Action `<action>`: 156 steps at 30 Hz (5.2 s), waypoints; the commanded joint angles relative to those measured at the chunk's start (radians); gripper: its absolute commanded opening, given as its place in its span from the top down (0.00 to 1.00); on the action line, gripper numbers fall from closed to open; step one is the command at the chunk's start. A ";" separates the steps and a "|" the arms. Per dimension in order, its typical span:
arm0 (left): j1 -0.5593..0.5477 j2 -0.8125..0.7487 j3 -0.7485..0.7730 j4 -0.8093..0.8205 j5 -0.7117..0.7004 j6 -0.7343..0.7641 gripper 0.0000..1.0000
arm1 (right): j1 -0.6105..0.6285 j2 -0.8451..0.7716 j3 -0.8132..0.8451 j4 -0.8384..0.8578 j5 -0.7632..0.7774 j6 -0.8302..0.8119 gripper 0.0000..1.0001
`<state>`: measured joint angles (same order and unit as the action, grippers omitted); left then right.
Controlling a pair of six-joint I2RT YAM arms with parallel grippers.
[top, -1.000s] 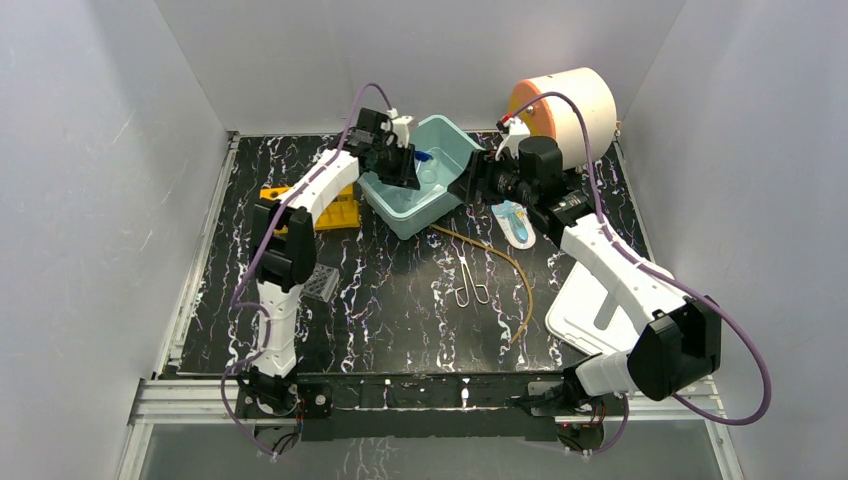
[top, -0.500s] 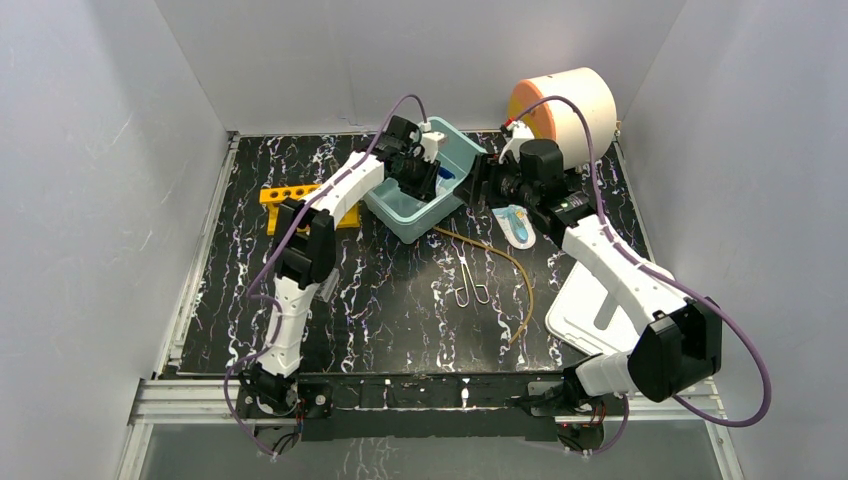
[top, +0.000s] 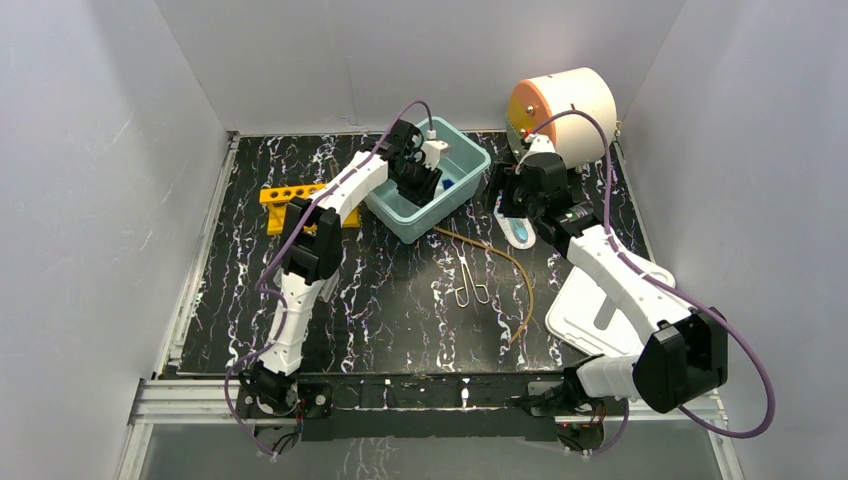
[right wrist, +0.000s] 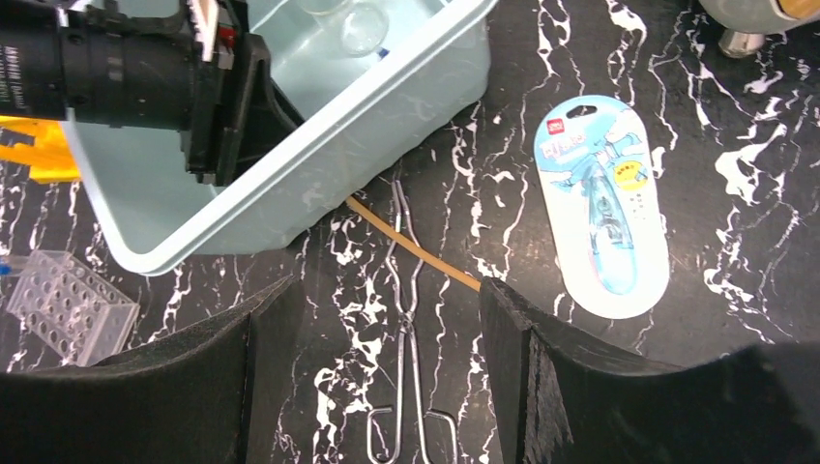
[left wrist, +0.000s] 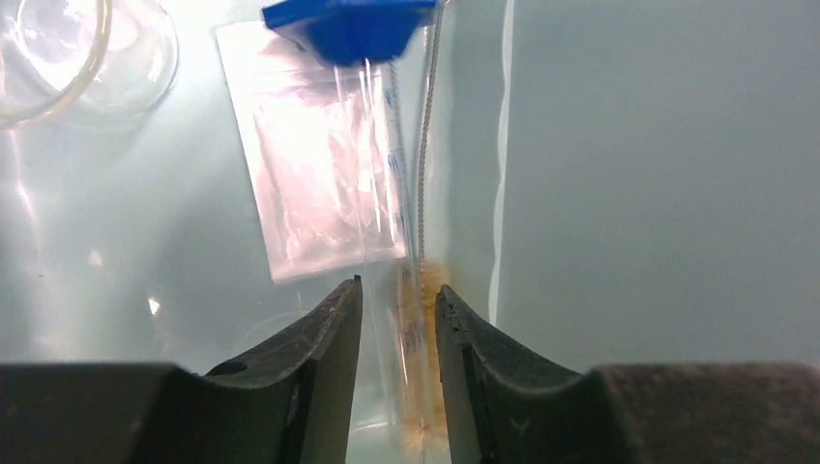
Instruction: Organize the chemistry lab equipment
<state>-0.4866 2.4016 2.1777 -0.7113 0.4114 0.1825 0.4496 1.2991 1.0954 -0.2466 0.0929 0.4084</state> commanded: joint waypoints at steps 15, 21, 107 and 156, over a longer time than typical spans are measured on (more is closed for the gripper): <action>-0.003 -0.073 0.089 0.000 0.021 0.058 0.53 | -0.019 -0.021 -0.010 -0.007 0.121 -0.031 0.25; 0.009 -0.154 0.090 0.037 -0.004 0.028 0.45 | -0.053 -0.021 -0.019 -0.046 0.095 -0.096 0.23; 0.058 -1.006 -0.661 0.326 -0.531 -0.650 0.09 | -0.029 -0.038 0.161 -0.223 0.061 -0.216 1.00; 0.059 -1.024 -0.640 0.279 -0.783 -0.621 0.08 | 0.151 0.372 0.475 0.363 0.051 -0.151 1.00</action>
<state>-0.4274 1.4010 1.5139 -0.4351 -0.3408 -0.4530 0.5846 1.6676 1.5944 0.0147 0.1089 0.2550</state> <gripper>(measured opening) 0.918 0.017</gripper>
